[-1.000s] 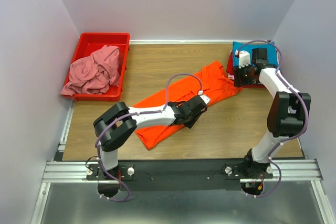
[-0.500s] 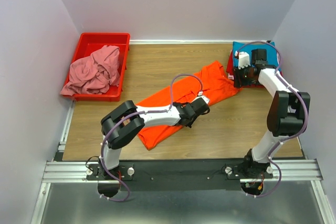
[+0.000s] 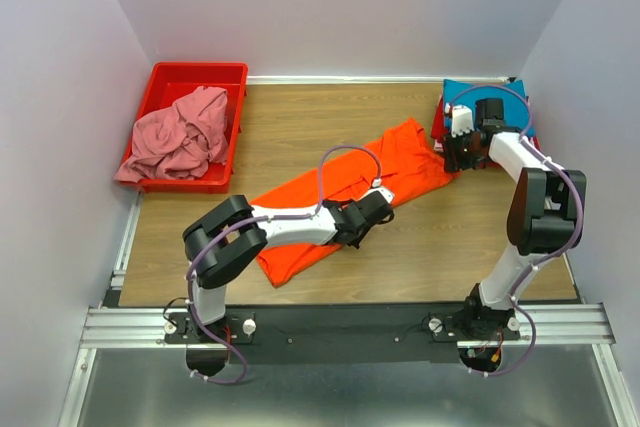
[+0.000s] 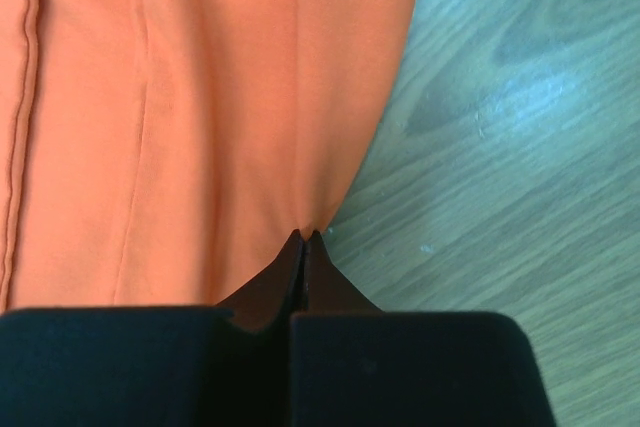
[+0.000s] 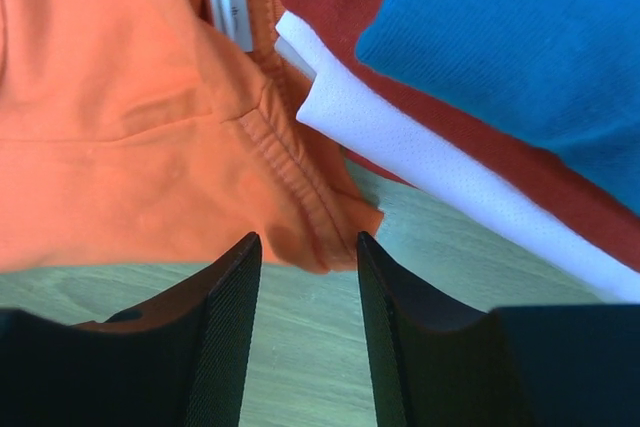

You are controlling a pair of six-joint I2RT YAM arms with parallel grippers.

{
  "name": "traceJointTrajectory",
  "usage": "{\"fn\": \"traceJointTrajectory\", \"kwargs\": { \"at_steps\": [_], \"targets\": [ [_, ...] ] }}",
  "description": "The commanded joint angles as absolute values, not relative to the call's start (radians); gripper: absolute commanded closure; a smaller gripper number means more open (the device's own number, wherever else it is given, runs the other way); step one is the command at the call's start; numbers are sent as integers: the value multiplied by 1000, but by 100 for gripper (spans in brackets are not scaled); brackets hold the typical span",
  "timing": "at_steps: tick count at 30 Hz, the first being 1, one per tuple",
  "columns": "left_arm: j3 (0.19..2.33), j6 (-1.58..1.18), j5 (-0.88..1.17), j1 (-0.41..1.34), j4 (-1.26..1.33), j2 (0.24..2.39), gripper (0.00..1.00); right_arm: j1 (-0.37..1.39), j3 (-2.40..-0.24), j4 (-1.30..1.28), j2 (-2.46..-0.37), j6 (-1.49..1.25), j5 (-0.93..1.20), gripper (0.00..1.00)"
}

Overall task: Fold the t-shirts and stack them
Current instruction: Fold the tshirt

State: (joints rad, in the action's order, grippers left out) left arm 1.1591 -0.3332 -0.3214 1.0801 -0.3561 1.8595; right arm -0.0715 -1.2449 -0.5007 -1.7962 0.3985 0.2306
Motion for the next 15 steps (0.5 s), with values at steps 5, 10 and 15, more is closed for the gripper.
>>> {"fn": "traceJointTrajectory", "kwargs": {
  "at_steps": [5,10,15],
  "targets": [
    [1089,-359,-284,1103,-364,1792,100,-71,-1195,-474,-1786,408,227,79],
    [1045,-359,-276,1111,-362,1756,100,-75,-1125,-471,-1706,426,202,96],
    [971,-370,-252,1114,-364,1692,100,-92,-1075,-471,-1631,434,163,100]
  ]
}}
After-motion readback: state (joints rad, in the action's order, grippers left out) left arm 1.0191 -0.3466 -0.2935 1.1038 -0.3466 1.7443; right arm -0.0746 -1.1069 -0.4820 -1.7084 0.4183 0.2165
